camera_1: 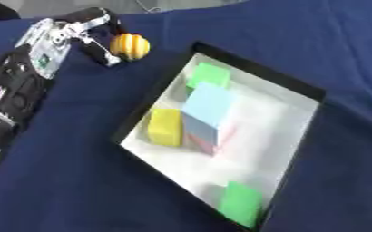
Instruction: Pick up objects on the table and place them in the box.
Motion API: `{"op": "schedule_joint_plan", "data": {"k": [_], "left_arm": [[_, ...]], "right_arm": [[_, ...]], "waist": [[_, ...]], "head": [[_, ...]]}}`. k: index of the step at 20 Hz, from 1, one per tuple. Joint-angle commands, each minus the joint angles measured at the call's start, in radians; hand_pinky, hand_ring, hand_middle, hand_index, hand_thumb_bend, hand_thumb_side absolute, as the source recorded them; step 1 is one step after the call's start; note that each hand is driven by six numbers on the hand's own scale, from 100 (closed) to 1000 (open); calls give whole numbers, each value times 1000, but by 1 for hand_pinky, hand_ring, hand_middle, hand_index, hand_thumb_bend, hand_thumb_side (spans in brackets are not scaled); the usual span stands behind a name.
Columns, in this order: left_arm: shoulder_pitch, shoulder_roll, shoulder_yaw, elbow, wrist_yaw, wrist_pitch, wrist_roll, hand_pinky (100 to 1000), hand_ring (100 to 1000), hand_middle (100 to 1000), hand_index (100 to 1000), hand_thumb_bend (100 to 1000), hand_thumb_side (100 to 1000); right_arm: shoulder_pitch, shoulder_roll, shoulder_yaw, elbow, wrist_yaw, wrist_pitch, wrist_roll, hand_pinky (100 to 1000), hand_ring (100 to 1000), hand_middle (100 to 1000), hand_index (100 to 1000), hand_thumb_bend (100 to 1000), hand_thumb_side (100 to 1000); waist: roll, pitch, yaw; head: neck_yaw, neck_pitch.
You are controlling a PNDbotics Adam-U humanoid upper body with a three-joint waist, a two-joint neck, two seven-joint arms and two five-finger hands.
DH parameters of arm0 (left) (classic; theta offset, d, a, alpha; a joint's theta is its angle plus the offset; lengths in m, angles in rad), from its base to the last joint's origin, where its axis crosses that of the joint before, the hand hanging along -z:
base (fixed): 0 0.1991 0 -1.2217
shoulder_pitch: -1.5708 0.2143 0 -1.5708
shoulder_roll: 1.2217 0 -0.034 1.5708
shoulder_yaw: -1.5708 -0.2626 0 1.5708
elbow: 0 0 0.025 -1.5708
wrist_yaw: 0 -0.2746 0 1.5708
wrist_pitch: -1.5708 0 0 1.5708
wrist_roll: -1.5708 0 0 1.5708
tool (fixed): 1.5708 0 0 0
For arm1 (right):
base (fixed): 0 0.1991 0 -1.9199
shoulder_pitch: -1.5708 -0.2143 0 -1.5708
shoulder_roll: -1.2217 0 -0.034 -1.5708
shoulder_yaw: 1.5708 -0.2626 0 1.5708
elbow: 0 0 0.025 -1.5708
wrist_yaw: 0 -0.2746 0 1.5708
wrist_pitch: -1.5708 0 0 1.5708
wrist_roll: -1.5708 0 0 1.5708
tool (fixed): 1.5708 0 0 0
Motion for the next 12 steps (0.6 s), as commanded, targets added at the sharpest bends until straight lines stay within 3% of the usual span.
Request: {"op": "schedule_joint_plan", "data": {"k": [1, 3, 7, 11, 12], "left_arm": [[-14, 40, -17, -50, 7, -21, 70, 667, 687, 600, 666, 320, 100], [-10, 54, -33, -107, 43, -42, 89, 665, 677, 586, 653, 347, 100], [35, 112, -115, -348, 153, -105, 75, 661, 674, 588, 652, 419, 100], [99, 178, -268, -640, 318, -147, -80, 662, 681, 605, 665, 396, 100], [110, 187, -298, -702, 363, -143, -124, 660, 677, 607, 666, 494, 100]], "right_arm": [[-2, -20, -10, -8, -2, 0, -5, 804, 765, 711, 806, 100, 545], [3, -23, -13, -9, -2, -2, -7, 804, 766, 712, 806, 100, 542], [13, -32, -25, -14, -1, -9, -15, 804, 766, 712, 806, 100, 535], [15, -44, -35, -19, -1, -14, -23, 804, 766, 713, 806, 100, 527], [14, -46, -36, -21, -2, -14, -24, 804, 766, 713, 806, 100, 530]], "waist": [[-12, -20, 6], [-14, -29, 13], [-13, -42, 31], [-15, -50, 46], [-16, -51, 47]], "head": [[-9, 11], [-18, 17], [-36, 25], [-57, 28], [-61, 31]]}}
